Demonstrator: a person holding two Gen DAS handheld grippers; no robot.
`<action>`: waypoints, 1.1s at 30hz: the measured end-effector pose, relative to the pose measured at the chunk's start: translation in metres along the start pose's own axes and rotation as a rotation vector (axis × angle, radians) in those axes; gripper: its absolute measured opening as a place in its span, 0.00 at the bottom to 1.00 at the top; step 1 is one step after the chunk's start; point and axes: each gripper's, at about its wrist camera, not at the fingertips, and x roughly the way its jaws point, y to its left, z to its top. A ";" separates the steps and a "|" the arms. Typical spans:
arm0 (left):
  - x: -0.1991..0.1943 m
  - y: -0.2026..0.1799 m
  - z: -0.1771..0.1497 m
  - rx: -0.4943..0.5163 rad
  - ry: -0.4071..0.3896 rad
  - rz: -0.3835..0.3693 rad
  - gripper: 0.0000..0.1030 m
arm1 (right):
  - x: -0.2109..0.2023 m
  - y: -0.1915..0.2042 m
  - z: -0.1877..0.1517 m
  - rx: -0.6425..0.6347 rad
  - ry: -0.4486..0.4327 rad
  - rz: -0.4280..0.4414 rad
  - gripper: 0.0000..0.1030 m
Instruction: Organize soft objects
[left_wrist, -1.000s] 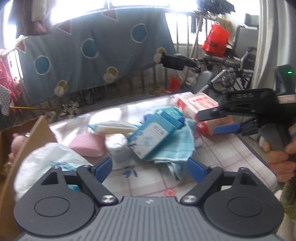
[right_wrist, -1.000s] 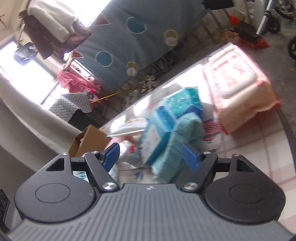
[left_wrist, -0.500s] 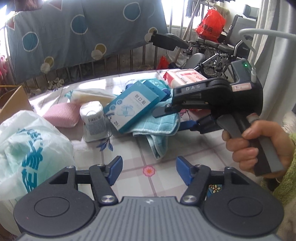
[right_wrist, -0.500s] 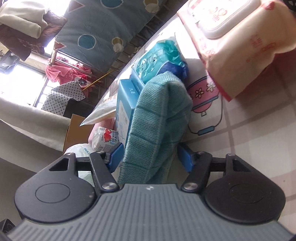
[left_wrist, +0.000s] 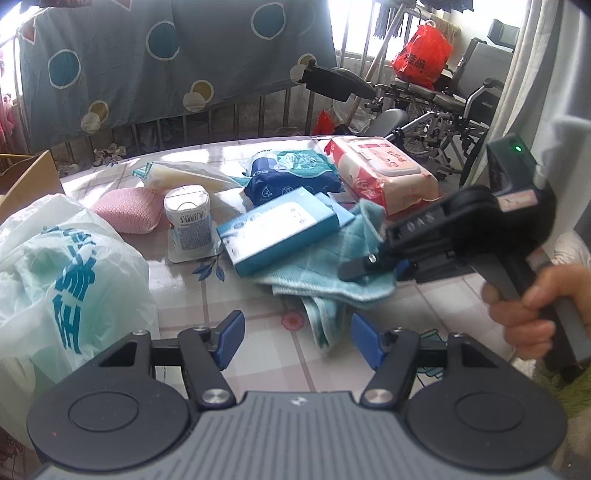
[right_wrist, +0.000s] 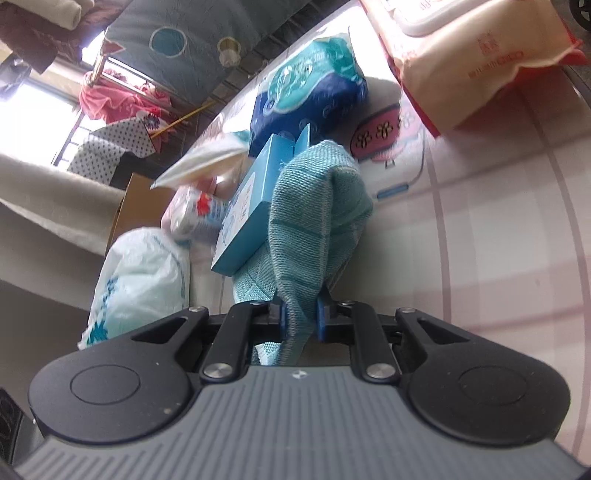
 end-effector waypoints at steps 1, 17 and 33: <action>-0.001 0.000 -0.001 0.000 0.001 -0.003 0.64 | -0.002 0.000 -0.005 0.000 0.016 0.006 0.13; -0.001 0.007 -0.004 -0.041 0.023 -0.057 0.64 | -0.070 -0.012 -0.043 -0.036 -0.023 -0.042 0.55; 0.032 0.003 0.014 -0.028 0.059 -0.005 0.64 | -0.078 -0.003 -0.026 -0.055 -0.128 0.055 0.55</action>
